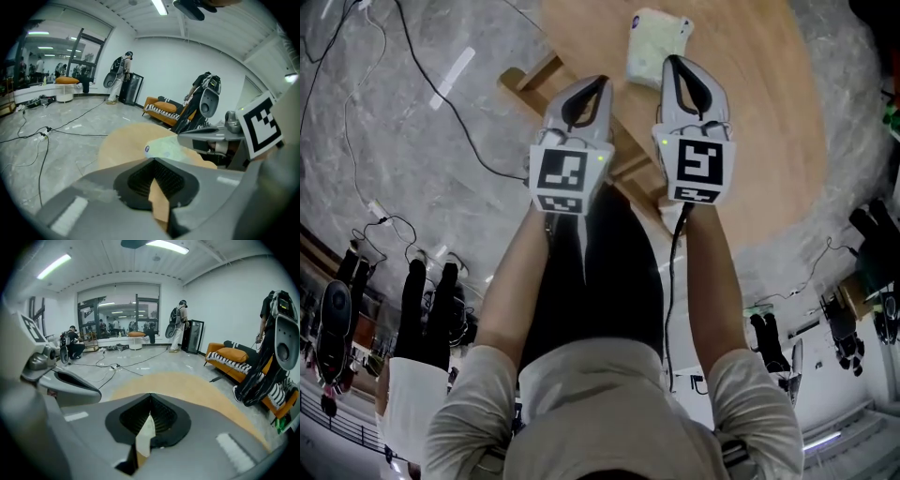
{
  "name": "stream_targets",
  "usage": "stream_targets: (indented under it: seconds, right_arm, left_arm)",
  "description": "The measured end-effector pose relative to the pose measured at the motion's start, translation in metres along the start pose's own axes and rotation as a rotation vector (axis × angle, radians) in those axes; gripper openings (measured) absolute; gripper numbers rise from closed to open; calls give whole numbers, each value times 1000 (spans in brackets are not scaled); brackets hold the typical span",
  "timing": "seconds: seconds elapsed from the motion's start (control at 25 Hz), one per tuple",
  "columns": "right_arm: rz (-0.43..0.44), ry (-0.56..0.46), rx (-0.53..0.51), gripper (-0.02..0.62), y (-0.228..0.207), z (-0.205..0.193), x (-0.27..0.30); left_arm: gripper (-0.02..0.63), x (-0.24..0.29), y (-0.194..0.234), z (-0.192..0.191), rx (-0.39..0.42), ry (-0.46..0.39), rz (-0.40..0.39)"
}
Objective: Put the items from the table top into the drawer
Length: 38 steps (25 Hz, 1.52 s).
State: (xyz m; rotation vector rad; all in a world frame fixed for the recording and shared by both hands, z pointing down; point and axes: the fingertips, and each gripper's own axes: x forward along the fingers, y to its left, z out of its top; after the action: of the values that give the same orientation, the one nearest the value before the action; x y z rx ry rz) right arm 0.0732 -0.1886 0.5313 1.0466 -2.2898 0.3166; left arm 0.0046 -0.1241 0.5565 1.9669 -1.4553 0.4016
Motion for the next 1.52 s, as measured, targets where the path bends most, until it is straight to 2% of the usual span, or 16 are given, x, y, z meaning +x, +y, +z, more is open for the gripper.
stream_targets:
  seconds: [0.32,0.6,1.16,1.52]
  right_arm:
    - [90,-16,-15,6,79,2,-10]
    - [150,-34,-32,6,129,11,-10]
    - [217,-35,-82,6,197,2,-27]
    - [257,-24,-115,6,219,-6,-30]
  left_arm:
    - [20,-53,33,-23,-48,-24,70]
    - [20,-91,60,-40,-81,-40,126]
    - [21,-149,88,-80,-123,-57,194]
    - [20,-158,95,-100,-131,-31,202]
